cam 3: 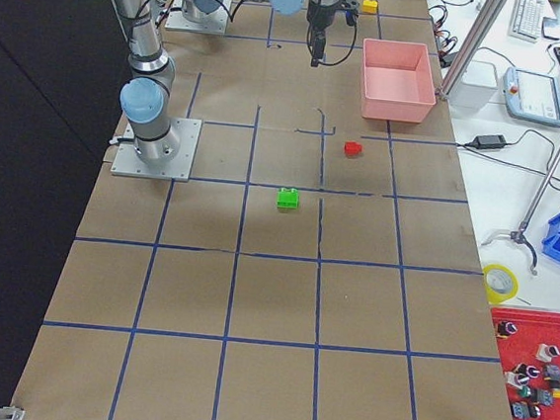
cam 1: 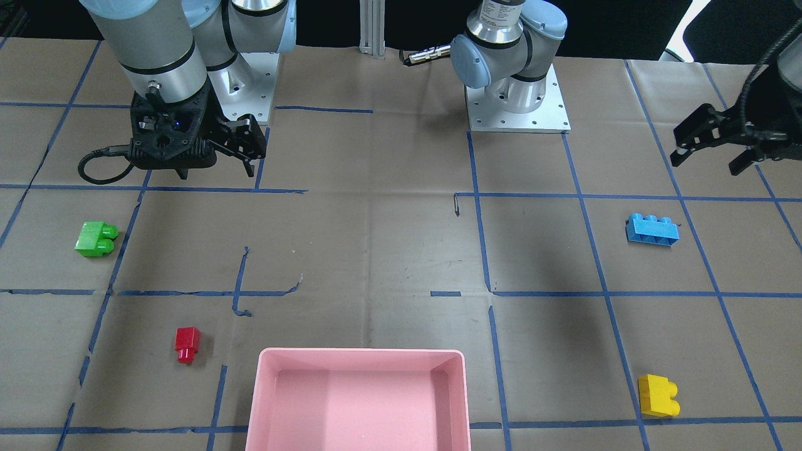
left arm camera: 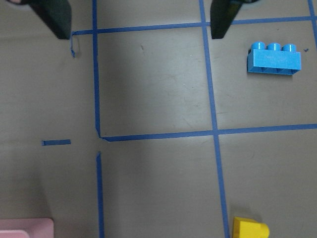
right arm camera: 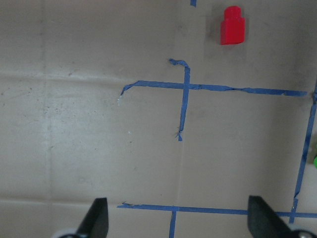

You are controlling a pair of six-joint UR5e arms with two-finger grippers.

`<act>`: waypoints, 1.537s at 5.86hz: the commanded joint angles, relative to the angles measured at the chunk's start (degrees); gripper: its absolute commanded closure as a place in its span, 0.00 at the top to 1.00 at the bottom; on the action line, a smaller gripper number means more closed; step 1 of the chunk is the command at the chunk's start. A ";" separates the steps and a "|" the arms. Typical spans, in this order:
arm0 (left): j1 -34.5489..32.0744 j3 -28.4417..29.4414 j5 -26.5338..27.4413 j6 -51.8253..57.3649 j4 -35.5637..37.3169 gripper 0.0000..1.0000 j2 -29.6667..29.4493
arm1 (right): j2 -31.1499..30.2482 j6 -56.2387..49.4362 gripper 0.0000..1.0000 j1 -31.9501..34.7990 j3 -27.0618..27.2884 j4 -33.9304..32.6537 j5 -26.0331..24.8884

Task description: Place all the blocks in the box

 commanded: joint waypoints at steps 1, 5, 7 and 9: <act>10.60 -2.81 2.01 12.50 0.22 0.99 0.20 | -0.66 -10.81 1.00 -8.50 0.43 0.56 -0.43; 12.05 -3.80 2.11 45.67 0.14 0.99 0.20 | 0.21 -33.83 0.99 -32.46 7.24 -5.02 0.28; 11.71 -3.89 2.38 77.09 0.22 0.99 0.20 | 0.47 -37.27 0.99 -35.70 24.52 -31.65 0.45; 10.40 -6.51 1.94 99.81 5.80 0.99 0.02 | 4.32 -37.36 0.99 -37.40 28.55 -36.43 0.54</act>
